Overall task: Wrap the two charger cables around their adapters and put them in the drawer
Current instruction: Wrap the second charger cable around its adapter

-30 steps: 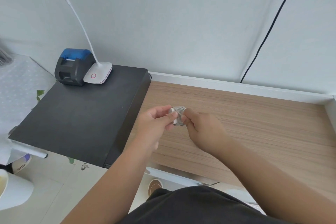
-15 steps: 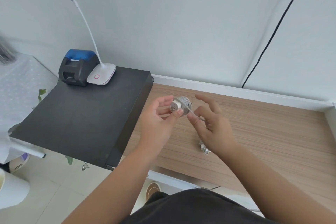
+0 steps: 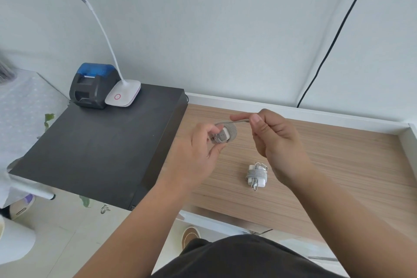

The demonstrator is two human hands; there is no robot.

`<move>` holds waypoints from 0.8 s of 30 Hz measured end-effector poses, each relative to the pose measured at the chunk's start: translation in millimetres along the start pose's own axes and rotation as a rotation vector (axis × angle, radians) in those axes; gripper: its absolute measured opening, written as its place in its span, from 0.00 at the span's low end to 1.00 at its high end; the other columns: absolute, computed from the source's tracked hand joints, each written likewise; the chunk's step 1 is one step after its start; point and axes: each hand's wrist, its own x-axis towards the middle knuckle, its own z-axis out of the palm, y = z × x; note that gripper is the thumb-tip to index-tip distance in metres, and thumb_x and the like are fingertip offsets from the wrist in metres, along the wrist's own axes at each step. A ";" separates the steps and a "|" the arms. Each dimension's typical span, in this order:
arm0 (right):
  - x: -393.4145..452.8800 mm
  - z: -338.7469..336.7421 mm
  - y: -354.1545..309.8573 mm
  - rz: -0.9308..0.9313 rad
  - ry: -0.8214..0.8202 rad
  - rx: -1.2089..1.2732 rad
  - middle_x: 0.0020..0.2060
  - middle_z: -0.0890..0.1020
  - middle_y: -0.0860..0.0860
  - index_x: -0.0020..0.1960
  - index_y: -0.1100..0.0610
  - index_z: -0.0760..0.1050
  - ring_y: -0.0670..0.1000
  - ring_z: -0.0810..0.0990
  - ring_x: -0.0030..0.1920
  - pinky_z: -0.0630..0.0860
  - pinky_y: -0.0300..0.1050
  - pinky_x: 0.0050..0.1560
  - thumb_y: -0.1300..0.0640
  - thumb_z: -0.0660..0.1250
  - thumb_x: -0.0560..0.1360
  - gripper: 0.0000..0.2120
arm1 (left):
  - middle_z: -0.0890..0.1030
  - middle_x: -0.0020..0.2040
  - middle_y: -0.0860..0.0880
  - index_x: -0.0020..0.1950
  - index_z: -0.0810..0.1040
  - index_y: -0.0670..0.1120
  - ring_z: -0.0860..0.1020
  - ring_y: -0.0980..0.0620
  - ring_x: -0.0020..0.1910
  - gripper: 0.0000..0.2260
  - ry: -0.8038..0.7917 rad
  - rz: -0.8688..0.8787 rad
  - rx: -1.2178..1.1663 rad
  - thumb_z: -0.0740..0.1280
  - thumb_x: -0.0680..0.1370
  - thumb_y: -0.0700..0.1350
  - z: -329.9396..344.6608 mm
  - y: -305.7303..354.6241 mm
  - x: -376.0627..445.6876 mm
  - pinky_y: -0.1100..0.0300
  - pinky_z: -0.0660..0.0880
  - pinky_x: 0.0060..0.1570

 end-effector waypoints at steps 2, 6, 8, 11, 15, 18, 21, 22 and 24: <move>-1.8 -1.0 1.3 0.017 -0.011 0.079 0.30 0.80 0.41 0.37 0.65 0.70 0.42 0.58 0.22 0.59 0.31 0.25 0.57 0.58 0.80 0.16 | 0.82 0.56 0.52 0.54 0.67 0.51 0.82 0.56 0.53 0.17 0.041 -0.075 -0.099 0.74 0.74 0.42 -2.0 7.3 0.0 0.57 0.81 0.46; -12.2 -3.2 11.6 0.030 -0.008 0.079 0.33 0.80 0.42 0.44 0.68 0.75 0.40 0.65 0.26 0.63 0.31 0.29 0.52 0.60 0.77 0.18 | 0.81 0.54 0.56 0.50 0.66 0.58 0.81 0.61 0.55 0.22 0.129 -0.285 -0.344 0.76 0.72 0.38 -10.1 21.1 3.5 0.62 0.80 0.50; -16.8 -0.1 16.9 0.023 -0.010 -0.023 0.47 0.81 0.49 0.37 0.63 0.73 0.38 0.77 0.45 0.69 0.34 0.44 0.49 0.63 0.75 0.17 | 0.82 0.53 0.55 0.50 0.66 0.57 0.81 0.60 0.55 0.23 0.166 -0.315 -0.396 0.76 0.71 0.37 -13.7 23.4 6.1 0.62 0.80 0.48; -18.0 2.6 25.8 0.099 -0.062 -0.015 0.56 0.79 0.49 0.33 0.62 0.69 0.41 0.69 0.69 0.66 0.41 0.62 0.52 0.63 0.75 0.17 | 0.83 0.52 0.54 0.51 0.68 0.52 0.81 0.60 0.51 0.21 0.183 -0.380 -0.485 0.76 0.70 0.36 -15.6 27.7 9.4 0.66 0.79 0.44; -14.1 7.4 29.1 0.138 -0.129 0.210 0.60 0.79 0.59 0.40 0.68 0.73 0.48 0.71 0.68 0.65 0.56 0.70 0.53 0.65 0.76 0.17 | 0.83 0.52 0.54 0.50 0.71 0.52 0.83 0.59 0.48 0.18 0.192 -0.529 -0.575 0.78 0.70 0.41 -8.1 31.6 9.3 0.67 0.77 0.42; -10.4 9.7 27.4 0.208 -0.079 0.270 0.66 0.77 0.53 0.45 0.66 0.77 0.48 0.75 0.65 0.71 0.50 0.67 0.57 0.61 0.76 0.12 | 0.82 0.51 0.54 0.54 0.76 0.52 0.83 0.58 0.46 0.18 0.161 -0.740 -0.728 0.78 0.69 0.43 -1.9 30.0 9.0 0.57 0.80 0.47; -10.0 6.8 27.3 0.259 -0.078 0.300 0.64 0.78 0.50 0.43 0.63 0.77 0.52 0.77 0.64 0.76 0.48 0.60 0.57 0.61 0.75 0.10 | 0.79 0.56 0.51 0.62 0.78 0.51 0.81 0.56 0.46 0.25 -0.022 -0.906 -0.893 0.78 0.66 0.46 -8.0 21.7 12.1 0.62 0.78 0.42; -10.7 5.0 26.7 0.271 -0.091 0.291 0.63 0.79 0.50 0.40 0.63 0.75 0.54 0.78 0.63 0.78 0.46 0.56 0.58 0.61 0.76 0.10 | 0.79 0.58 0.50 0.64 0.77 0.51 0.79 0.55 0.45 0.28 -0.114 -0.934 -0.909 0.78 0.65 0.48 -12.4 17.4 13.3 0.64 0.77 0.40; -11.4 2.8 23.6 0.283 -0.139 0.244 0.62 0.80 0.50 0.36 0.61 0.73 0.54 0.79 0.59 0.78 0.43 0.52 0.61 0.60 0.79 0.14 | 0.80 0.57 0.49 0.67 0.76 0.50 0.77 0.55 0.43 0.30 -0.288 -0.939 -0.925 0.76 0.66 0.49 -20.3 11.1 14.4 0.65 0.74 0.38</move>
